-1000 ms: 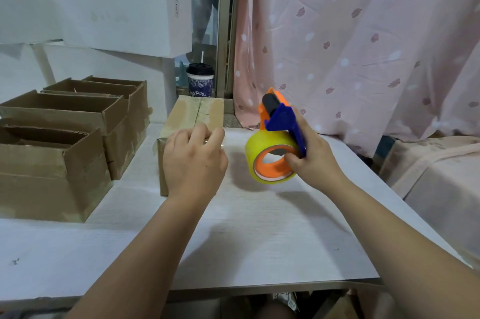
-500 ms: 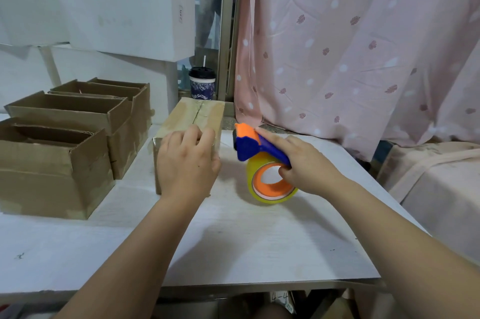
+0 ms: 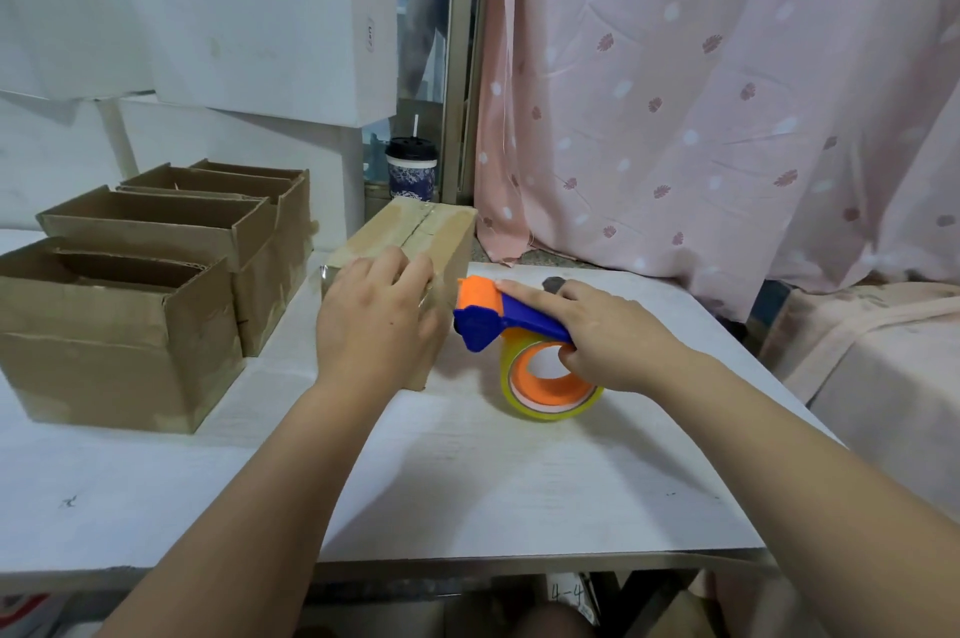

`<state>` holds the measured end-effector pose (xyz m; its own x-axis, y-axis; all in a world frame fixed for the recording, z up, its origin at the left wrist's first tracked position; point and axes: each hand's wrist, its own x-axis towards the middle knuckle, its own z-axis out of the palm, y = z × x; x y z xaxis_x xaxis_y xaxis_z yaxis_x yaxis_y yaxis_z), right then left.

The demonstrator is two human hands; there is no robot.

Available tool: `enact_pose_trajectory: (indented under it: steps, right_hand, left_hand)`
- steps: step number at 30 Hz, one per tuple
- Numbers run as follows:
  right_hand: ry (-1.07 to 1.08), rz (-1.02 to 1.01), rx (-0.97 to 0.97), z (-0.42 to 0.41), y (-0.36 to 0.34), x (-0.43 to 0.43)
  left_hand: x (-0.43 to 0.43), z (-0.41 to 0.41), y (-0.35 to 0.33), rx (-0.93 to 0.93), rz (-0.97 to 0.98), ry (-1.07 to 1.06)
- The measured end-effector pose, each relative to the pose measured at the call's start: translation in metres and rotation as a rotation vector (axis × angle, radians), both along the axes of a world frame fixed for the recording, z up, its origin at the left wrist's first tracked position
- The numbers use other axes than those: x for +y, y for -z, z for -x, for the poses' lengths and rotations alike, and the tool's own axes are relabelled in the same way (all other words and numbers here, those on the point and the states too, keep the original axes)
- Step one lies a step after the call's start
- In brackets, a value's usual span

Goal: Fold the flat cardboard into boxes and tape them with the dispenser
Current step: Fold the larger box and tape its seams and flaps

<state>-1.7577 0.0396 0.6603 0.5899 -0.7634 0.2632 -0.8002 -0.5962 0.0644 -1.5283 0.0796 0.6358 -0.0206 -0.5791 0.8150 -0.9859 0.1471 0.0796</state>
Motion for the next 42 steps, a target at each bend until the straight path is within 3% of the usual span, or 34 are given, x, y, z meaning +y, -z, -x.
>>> enact_pose_trajectory:
  steps: [5,13,23,28,31,34,37,42]
  right_hand:
    - [0.032,0.077,0.159,-0.013,-0.025,0.003]
    - [0.044,0.054,0.387,-0.041,-0.066,0.004]
    - [0.014,-0.176,0.349,-0.050,-0.070,-0.004]
    - [-0.015,-0.262,0.398,-0.049,-0.070,-0.007]
    - [-0.033,-0.289,0.507,-0.050,-0.060,-0.007]
    - [-0.024,-0.319,0.472,-0.046,-0.051,-0.013]
    - [-0.009,-0.509,0.408,-0.040,-0.038,-0.019]
    - [0.049,-0.888,0.075,-0.023,-0.010,-0.022]
  left_hand:
    - [0.005,-0.002,-0.001,-0.090,-0.160,-0.007]
    - [0.009,0.002,-0.001,-0.017,-0.170,0.097]
    - [0.005,-0.005,-0.014,0.030,-0.293,0.162]
    - [0.001,-0.012,-0.025,-0.073,-0.410,0.198]
    - [0.001,-0.010,-0.021,-0.348,-0.532,0.116]
    - [-0.001,-0.014,-0.019,-0.440,-0.534,0.097]
    - [-0.002,-0.012,-0.024,-0.491,-0.546,0.061]
    - [-0.003,-0.015,-0.017,-0.381,-0.525,0.118]
